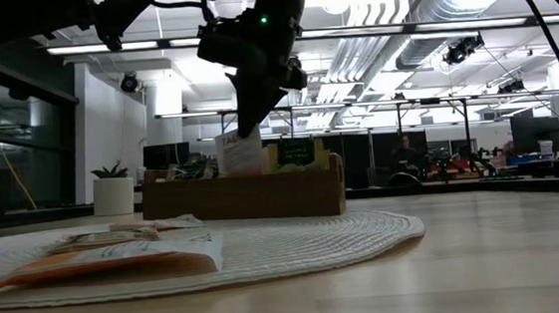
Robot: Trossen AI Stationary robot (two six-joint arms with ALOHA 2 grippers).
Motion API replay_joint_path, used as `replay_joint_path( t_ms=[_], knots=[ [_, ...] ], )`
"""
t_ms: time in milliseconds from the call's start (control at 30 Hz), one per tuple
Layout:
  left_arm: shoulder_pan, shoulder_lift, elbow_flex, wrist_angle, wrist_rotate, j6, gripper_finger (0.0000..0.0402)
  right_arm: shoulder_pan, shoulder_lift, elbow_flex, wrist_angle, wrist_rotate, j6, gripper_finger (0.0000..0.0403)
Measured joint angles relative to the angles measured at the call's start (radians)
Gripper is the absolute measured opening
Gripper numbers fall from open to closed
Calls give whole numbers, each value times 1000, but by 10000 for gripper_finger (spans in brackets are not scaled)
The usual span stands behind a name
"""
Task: Pick & Place Tea
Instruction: Put the orange tea bag into the middle section of the wooden organizer
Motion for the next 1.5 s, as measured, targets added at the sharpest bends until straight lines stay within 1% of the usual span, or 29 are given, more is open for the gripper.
replay_joint_path(
  t_ms=[200, 533, 733, 900, 967, 1033, 1233, 1333, 1400, 1500],
  knots=[
    [0, 0, 0, 0, 0, 0, 248, 1, 0, 0, 2, -36, -13, 0],
    [0, 0, 0, 4, 0, -1, 248, 0, 32, 0, 10, -160, -37, 0],
    [0, 0, 0, 3, 0, -1, 248, 1, 41, -1, 6, -120, -17, 0],
    [0, 0, 0, 1, 0, -1, 248, 0, 41, -1, -12, -126, -18, 4],
    [0, 0, 0, 0, 0, 0, 248, 0, 41, -1, -32, -128, -18, 15],
    [0, 0, 0, 0, 0, 0, 248, 1, 38, -1, -47, -129, -18, 35],
    [0, 0, 0, -25, 0, 0, 248, -8, 8, -1, -64, -129, -18, 119],
    [0, 0, 1, -62, 9, -18, 248, -20, -20, -1, -75, -124, -18, 150],
    [0, -1, 1, -106, 40, -49, 248, -25, -46, -1, -75, -111, -13, 163],
    [0, 1, 1, -216, 96, -99, 248, -30, -94, 0, -59, -103, -5, 170]
  ],
)
